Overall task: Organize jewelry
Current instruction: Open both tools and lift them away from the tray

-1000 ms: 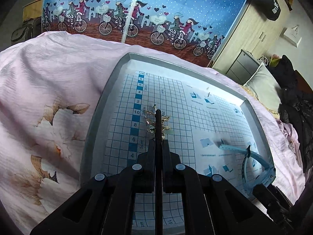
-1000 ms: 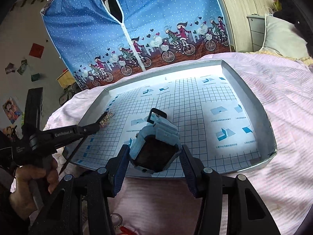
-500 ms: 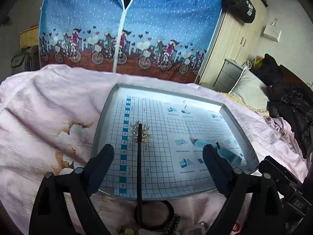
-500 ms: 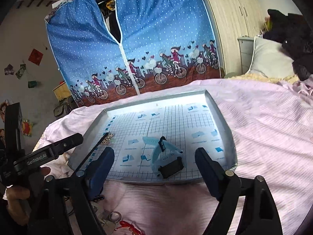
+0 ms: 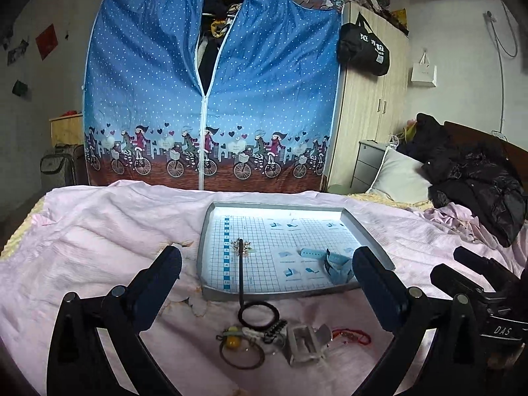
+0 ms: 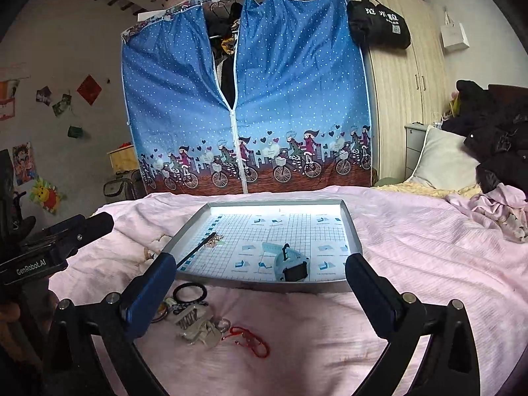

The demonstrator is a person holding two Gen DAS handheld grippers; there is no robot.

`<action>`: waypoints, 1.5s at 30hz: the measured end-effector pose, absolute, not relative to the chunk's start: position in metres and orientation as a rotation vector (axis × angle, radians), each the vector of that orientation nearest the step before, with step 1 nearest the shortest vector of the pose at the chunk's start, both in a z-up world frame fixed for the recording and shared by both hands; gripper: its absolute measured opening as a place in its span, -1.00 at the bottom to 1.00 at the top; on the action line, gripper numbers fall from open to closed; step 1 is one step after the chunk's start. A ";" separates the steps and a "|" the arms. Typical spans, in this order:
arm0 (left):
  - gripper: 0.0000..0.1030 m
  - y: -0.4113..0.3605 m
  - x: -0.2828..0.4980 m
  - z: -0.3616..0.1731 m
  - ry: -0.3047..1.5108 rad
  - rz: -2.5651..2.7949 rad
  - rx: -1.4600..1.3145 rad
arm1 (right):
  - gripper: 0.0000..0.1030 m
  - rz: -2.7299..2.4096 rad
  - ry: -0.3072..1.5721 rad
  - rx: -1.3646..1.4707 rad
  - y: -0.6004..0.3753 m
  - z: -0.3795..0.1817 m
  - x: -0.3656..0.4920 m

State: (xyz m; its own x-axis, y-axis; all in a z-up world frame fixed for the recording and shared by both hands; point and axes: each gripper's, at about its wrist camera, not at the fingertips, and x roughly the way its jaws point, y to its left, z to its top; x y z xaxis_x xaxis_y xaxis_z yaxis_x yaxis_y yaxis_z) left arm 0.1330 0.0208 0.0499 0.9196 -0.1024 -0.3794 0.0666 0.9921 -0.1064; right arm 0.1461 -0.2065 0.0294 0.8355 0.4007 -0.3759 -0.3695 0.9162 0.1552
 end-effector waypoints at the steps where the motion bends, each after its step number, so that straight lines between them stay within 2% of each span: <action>1: 0.97 0.021 0.126 0.048 0.397 -0.086 -0.091 | 1.00 0.406 0.410 0.072 -0.207 0.029 0.137; 9: 0.97 0.037 0.068 0.033 0.477 -0.052 -0.149 | 1.00 0.404 0.435 0.038 -0.213 0.022 0.084; 15: 0.97 0.042 0.049 0.021 0.564 -0.025 -0.206 | 1.00 0.400 0.530 0.011 -0.210 0.002 0.058; 20: 0.97 0.036 0.057 0.008 0.671 -0.037 -0.202 | 1.00 0.394 0.573 0.010 -0.209 -0.005 0.056; 38: 0.97 0.015 0.100 -0.022 0.839 -0.131 -0.079 | 1.00 0.320 0.840 0.088 -0.224 -0.044 0.098; 45: 0.95 0.006 0.132 -0.041 0.938 -0.237 -0.025 | 1.00 0.355 0.846 0.024 -0.229 -0.047 0.124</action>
